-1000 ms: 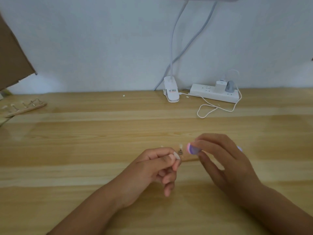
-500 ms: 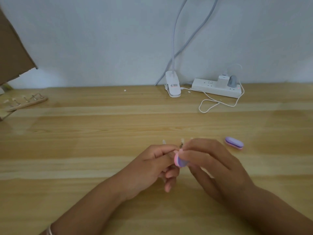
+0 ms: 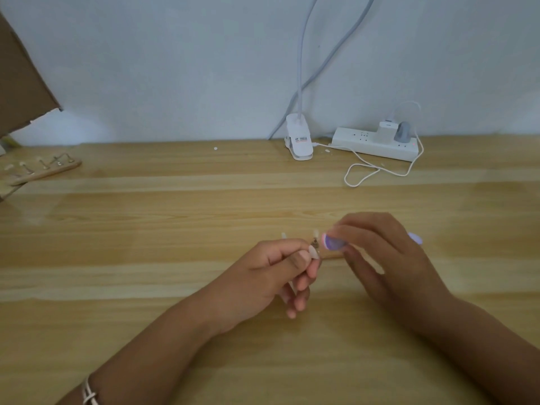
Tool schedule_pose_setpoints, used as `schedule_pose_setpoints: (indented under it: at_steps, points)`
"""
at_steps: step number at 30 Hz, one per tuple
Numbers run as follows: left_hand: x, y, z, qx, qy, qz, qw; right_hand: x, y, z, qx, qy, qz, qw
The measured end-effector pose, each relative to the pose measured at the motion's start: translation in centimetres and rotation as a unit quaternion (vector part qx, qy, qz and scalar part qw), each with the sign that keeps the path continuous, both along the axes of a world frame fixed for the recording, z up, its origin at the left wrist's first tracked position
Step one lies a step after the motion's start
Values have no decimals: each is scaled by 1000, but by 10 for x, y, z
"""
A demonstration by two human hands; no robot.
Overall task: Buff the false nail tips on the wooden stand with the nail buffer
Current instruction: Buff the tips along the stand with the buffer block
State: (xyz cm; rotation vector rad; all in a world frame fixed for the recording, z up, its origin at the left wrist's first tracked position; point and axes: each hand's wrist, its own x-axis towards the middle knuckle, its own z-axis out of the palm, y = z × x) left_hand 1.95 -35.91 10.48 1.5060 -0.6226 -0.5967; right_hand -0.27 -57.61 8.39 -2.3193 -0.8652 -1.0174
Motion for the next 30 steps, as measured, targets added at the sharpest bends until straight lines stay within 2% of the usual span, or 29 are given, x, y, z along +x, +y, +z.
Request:
schedule_pose_setpoints:
  at_steps: [3, 6, 11, 16, 20, 23, 25, 27, 30]
  points:
    - [-1, -1, 0, -4, -13, 0, 1000, -2, 3, -1, 37, -2, 13, 999]
    - [-1, -2, -1, 5, -33, 8, 999, -5, 13, -5, 0, -12, 50, 999]
    - [-1, -3, -4, 23, -66, 12, 997, 0, 2, 0, -1, -6, -6, 1000]
    - [1, -1, -5, 20, -89, 12, 996, -4, 12, -3, -5, -21, 43, 999]
    - [2, -2, -8, 13, -91, 23, 995, 1, 0, 0, 5, -7, -7, 1000]
    - [3, -2, -9, 15, -103, 41, 994, -3, 8, -1, 25, -15, 31, 999]
    - [3, -1, -8, 18, -108, 51, 993, -5, 14, -3, -10, -21, 49, 999]
    - [4, 0, -9, 31, -112, 68, 991, -2, 8, -3, -34, -21, 26, 999]
    - [5, 0, -11, 42, -105, 94, 989, 2, -1, -1, 0, 1, -24, 1000]
